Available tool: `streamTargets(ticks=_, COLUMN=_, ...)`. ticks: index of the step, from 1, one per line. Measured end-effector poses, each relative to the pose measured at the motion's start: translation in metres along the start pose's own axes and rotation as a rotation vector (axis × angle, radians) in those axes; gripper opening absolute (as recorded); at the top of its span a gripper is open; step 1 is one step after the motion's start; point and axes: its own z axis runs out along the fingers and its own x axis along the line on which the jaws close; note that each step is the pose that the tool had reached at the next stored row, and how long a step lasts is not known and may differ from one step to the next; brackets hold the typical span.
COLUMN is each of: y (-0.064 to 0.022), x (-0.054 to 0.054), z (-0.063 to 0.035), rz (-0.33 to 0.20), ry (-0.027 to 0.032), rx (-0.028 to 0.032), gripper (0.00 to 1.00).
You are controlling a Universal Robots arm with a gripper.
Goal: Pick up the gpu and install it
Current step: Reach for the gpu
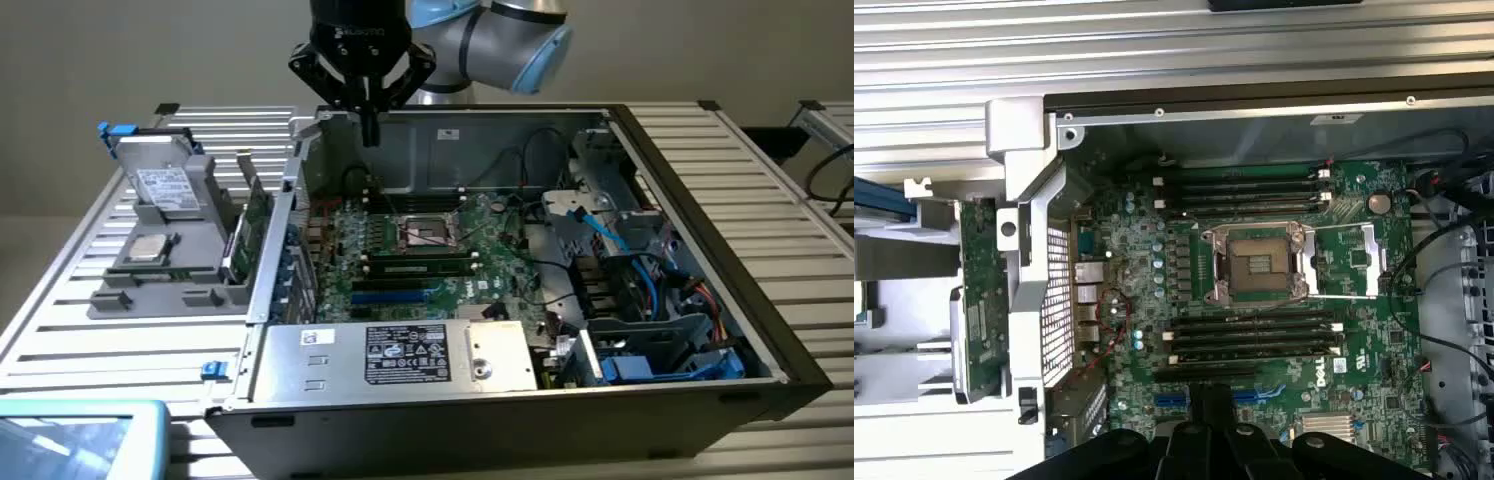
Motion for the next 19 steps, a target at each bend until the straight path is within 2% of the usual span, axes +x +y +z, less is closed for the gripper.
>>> streamTargets(ticks=14, y=0.0000, x=0.0002, z=0.0000, rz=0.000, ry=0.0010, rx=0.0000, gripper=0.12)
streamTargets(ticks=19, y=-0.0006, x=0.0087, z=-0.0002, rz=0.000, ry=0.0012, rx=0.0001, gripper=0.12)
